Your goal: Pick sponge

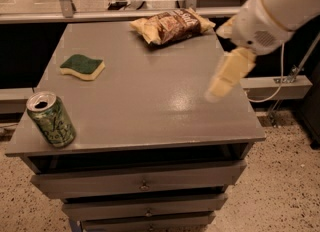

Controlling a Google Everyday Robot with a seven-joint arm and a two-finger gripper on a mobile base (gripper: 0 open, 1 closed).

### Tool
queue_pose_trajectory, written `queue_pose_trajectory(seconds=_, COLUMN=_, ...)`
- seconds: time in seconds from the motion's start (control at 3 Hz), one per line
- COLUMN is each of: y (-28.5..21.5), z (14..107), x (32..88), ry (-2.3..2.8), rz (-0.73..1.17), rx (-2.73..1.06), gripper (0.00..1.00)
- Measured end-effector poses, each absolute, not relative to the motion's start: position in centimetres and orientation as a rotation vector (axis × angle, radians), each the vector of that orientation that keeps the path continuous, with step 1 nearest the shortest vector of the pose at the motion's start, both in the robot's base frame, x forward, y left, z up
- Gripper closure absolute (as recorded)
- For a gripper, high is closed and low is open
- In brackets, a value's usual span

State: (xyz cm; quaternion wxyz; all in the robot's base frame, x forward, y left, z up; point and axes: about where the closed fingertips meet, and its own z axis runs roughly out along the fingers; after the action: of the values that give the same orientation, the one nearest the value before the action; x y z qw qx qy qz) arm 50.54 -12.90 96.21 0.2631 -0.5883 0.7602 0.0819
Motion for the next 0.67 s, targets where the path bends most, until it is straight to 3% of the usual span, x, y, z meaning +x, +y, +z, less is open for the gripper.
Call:
queue_pose_trajectory(seconds=0.33, y=-6.53, z=96.82, x=52.58, ry=1.926, rz=0.369, rx=-1.544, gripper=0.00)
queue_pose_trajectory(seconds=0.67, y=-6.53, z=96.82, x=52.57, ry=1.926, rz=0.369, rx=-1.544, gripper=0.00)
